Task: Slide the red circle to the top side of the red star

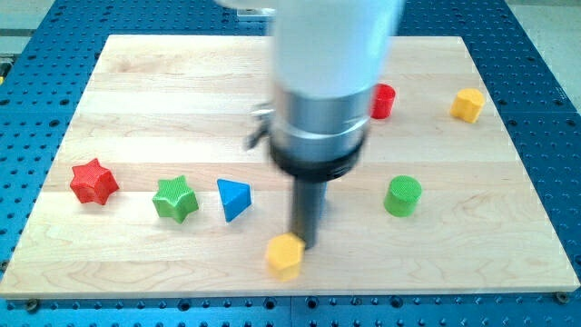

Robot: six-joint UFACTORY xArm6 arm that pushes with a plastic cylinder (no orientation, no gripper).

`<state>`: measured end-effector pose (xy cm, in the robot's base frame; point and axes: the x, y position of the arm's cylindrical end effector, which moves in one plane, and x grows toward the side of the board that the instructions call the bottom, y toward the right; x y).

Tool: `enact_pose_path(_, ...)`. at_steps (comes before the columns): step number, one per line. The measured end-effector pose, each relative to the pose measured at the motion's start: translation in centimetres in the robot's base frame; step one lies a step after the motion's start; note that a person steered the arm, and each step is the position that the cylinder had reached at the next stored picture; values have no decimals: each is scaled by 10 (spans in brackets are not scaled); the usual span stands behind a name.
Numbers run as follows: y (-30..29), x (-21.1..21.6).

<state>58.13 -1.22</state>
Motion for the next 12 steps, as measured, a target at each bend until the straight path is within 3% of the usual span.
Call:
enact_pose_path(2,69,32)
enact_pose_path(5,57,37)
enact_pose_path(6,118,36)
enact_pose_path(7,183,5)
enact_pose_path(8,235,-56)
enact_pose_path(11,310,-205)
enact_pose_path(12,185,-213)
